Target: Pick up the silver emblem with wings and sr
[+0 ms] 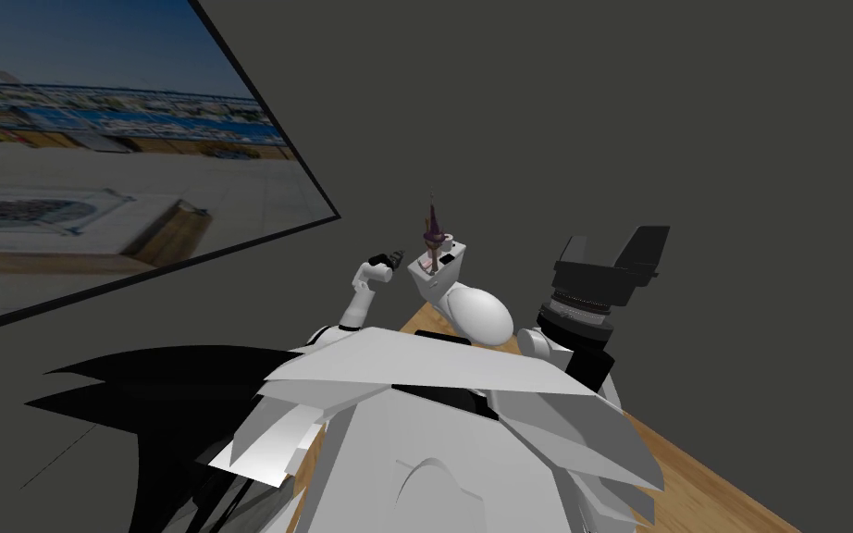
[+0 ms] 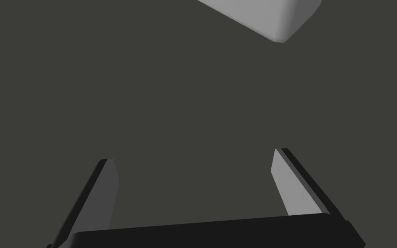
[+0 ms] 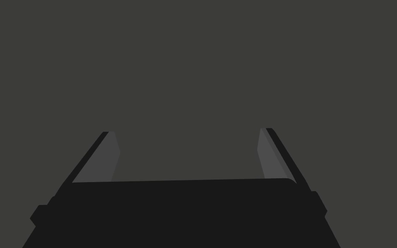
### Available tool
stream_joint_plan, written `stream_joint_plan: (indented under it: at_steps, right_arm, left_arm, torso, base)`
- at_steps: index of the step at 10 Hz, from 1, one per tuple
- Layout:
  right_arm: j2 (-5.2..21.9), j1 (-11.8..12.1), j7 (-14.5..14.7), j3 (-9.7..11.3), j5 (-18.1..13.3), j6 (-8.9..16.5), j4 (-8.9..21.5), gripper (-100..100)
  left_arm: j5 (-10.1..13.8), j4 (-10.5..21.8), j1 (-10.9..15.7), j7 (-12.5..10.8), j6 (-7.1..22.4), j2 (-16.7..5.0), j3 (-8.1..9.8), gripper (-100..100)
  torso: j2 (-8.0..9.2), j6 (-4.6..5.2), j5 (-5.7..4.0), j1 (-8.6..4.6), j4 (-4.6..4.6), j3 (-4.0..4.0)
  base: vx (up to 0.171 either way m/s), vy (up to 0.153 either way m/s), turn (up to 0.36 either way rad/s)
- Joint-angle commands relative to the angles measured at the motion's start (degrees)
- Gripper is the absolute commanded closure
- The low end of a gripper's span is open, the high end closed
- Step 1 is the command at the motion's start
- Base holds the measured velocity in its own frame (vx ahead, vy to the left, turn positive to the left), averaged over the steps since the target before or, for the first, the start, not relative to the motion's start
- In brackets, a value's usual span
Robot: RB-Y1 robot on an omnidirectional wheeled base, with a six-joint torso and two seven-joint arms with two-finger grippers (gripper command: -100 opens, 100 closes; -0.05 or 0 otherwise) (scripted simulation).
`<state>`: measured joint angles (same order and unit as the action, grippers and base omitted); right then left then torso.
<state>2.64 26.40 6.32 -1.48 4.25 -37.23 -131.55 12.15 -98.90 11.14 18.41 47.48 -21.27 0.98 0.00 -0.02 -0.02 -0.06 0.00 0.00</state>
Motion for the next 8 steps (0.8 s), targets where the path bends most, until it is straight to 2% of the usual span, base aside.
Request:
stream_joint_plan:
  at_steps: [1,2,4,5,7,8]
  right_arm:
    - [0.00,0.00,0.00,0.00,0.00,0.00,0.00,0]
    - [0.00,0.00,0.00,0.00,0.00,0.00,0.00,0]
    - [0.00,0.00,0.00,0.00,0.00,0.00,0.00,0]
    - [0.00,0.00,0.00,0.00,0.00,0.00,0.00,0]
    - [0.00,0.00,0.00,0.00,0.00,0.00,0.00,0]
    - [0.00,0.00,0.00,0.00,0.00,0.00,0.00,0]
  left_arm:
    - [-0.47,2.86,2.86,0.74,2.86,0.27,0.50,-100]
    - [-0.47,3.20,3.30,0.74,3.08,0.27,0.50,-100]
    - [-1.11,7.22,7.16,1.67,6.38,0.71,1.07,-100]
    - [-1.11,7.90,7.56,1.67,6.38,0.71,1.07,-100]
    - [-1.80,11.94,11.56,2.60,9.70,1.21,1.66,-100]
    - [-1.80,12.98,11.95,2.60,9.70,1.21,1.66,-100]
  torso:
    - [0.00,0.00,0.00,0.00,0.00,0.00]
    - [0.01,0.00,-0.01,-0.04,0.00,0.01]
    - [0.00,-0.01,0.01,0.04,0.00,0.00]
    - [0.00,0.00,0.01,0.02,0.00,0.00]
    - [0.02,-0.01,0.00,-0.02,0.00,0.01]
    - [0.00,0.02,-0.02,-0.09,0.00,0.00]
  base:
    - [-0.009,-0.025,-0.011]
    - [-0.004,-0.009,0.004]
    - [-0.002,-0.003,0.006]
    - [-0.004,-0.025,-0.043]
    - [-0.005,-0.026,-0.019]
    - [-0.001,-0.018,-0.016]
